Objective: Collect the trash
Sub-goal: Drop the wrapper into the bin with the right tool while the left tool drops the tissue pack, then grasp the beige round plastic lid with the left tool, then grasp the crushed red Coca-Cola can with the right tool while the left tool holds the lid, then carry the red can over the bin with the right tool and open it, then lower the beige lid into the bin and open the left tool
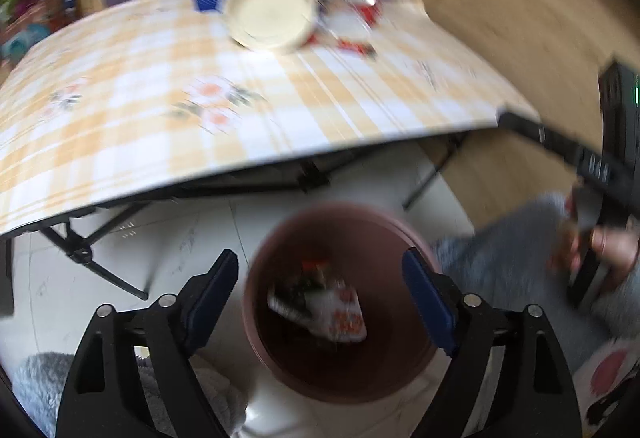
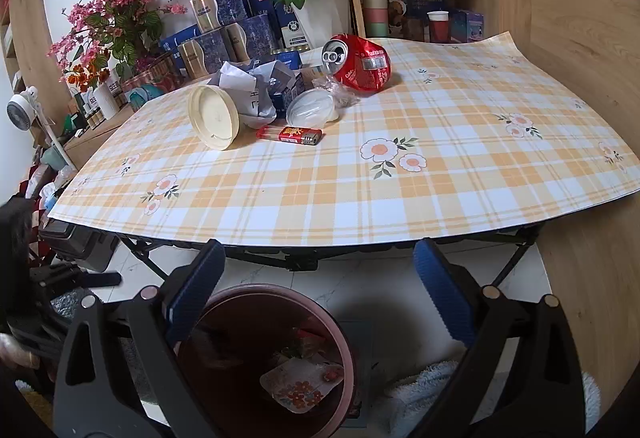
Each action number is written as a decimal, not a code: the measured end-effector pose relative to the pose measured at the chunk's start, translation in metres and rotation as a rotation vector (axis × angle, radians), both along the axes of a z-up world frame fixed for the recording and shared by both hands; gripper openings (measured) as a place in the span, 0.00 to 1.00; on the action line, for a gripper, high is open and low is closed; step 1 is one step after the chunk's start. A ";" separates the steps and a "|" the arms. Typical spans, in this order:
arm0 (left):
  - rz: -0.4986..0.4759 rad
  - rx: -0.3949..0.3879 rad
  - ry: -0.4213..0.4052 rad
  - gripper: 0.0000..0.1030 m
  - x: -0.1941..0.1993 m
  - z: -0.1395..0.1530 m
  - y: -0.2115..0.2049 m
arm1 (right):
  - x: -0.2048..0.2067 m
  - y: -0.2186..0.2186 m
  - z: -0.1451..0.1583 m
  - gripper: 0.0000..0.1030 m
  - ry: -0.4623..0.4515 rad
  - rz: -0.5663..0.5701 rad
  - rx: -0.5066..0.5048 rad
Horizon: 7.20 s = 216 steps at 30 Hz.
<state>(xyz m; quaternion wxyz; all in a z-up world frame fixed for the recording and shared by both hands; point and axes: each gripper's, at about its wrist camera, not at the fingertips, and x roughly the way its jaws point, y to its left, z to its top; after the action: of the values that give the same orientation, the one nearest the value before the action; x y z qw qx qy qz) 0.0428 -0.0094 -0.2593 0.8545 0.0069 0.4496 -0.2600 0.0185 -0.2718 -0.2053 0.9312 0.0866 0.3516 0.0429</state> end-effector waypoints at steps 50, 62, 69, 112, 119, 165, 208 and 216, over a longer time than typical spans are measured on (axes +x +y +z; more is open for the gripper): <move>0.147 0.030 -0.161 0.94 0.203 0.044 -0.070 | 0.075 -0.037 0.004 0.94 -0.002 0.000 0.107; 0.115 0.034 -0.140 0.81 0.200 0.046 -0.064 | 0.124 -0.043 0.027 0.94 -0.016 -0.007 0.034; 0.164 -0.041 -0.127 0.81 0.180 0.057 -0.036 | 0.190 -0.032 0.045 0.94 -0.044 -0.040 -0.064; 0.223 -0.143 -0.210 0.81 0.112 0.102 0.021 | 0.201 -0.009 0.091 0.51 -0.037 -0.018 -0.159; 0.218 -0.132 -0.221 0.81 0.070 0.112 0.031 | 0.141 0.009 0.103 0.51 -0.038 0.058 -0.125; 0.288 -0.127 -0.115 0.81 -0.003 0.074 0.068 | 0.031 0.110 -0.167 0.51 0.689 0.228 -0.047; -0.112 0.121 0.035 0.81 0.000 -0.030 -0.031 | -0.010 0.007 -0.007 0.94 0.025 0.037 -0.164; -0.133 0.146 0.041 0.83 -0.002 -0.034 -0.036 | -0.011 0.009 -0.007 0.94 0.026 0.036 -0.164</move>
<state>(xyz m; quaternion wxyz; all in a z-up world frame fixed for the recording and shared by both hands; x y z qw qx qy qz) 0.0405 -0.0457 -0.2929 0.8232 0.0938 0.4835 -0.2826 0.0073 -0.2630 -0.2122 0.9296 0.0041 0.3674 0.0296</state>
